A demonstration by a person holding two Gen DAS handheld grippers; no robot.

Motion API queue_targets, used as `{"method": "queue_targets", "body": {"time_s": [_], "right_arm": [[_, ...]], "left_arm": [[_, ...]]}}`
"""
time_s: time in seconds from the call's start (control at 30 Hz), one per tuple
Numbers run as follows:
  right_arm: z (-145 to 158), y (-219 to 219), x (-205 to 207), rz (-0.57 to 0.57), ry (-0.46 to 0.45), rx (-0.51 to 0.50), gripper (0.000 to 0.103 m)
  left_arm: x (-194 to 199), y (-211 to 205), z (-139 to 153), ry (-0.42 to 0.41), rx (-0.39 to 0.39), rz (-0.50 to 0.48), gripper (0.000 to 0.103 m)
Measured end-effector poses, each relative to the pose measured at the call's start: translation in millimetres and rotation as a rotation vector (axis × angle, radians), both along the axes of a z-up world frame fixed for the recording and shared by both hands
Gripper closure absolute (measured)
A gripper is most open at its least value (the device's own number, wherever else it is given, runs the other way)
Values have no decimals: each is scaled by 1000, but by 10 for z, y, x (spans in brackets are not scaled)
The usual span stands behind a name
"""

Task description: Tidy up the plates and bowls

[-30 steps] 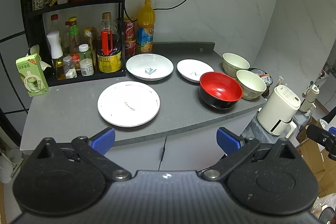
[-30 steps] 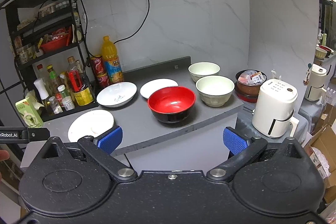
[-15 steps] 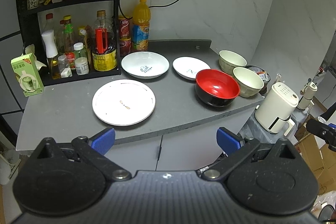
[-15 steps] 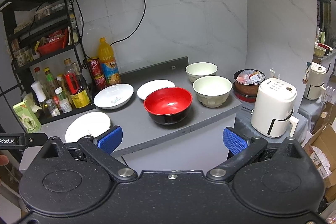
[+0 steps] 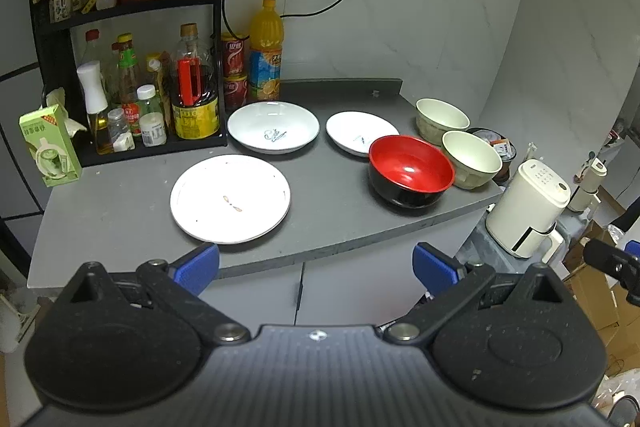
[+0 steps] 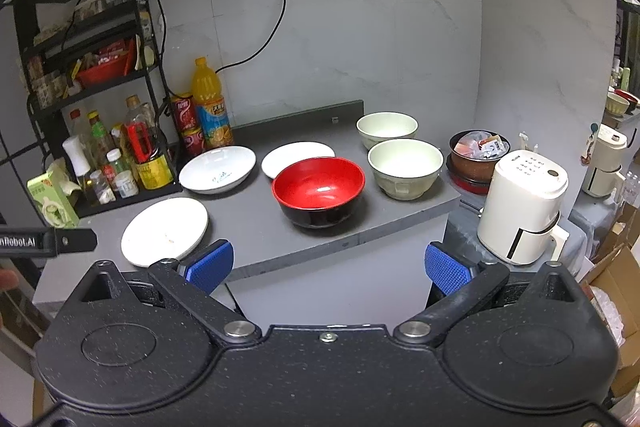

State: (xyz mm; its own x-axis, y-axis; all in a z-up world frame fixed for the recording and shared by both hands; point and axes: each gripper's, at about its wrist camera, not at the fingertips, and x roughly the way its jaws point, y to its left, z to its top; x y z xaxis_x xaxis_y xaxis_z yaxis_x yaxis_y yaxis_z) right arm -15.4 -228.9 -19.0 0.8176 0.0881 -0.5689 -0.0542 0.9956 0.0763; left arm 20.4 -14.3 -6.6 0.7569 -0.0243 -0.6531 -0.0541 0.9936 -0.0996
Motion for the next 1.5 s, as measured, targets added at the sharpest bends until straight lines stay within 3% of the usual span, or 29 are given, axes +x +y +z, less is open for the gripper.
{"method": "queue_targets", "body": {"time_s": [0.57, 1.0, 1.5], "right_arm": [[-92, -129, 280, -43, 18, 12, 0], [-191, -104, 801, -96, 45, 43, 0], [-254, 201, 1646, -131, 48, 57, 0]], "left_arm": [[241, 6, -33, 36, -7, 4, 1], [961, 77, -89, 49, -42, -51, 1], [1985, 346, -261, 85, -20, -88, 1]]}}
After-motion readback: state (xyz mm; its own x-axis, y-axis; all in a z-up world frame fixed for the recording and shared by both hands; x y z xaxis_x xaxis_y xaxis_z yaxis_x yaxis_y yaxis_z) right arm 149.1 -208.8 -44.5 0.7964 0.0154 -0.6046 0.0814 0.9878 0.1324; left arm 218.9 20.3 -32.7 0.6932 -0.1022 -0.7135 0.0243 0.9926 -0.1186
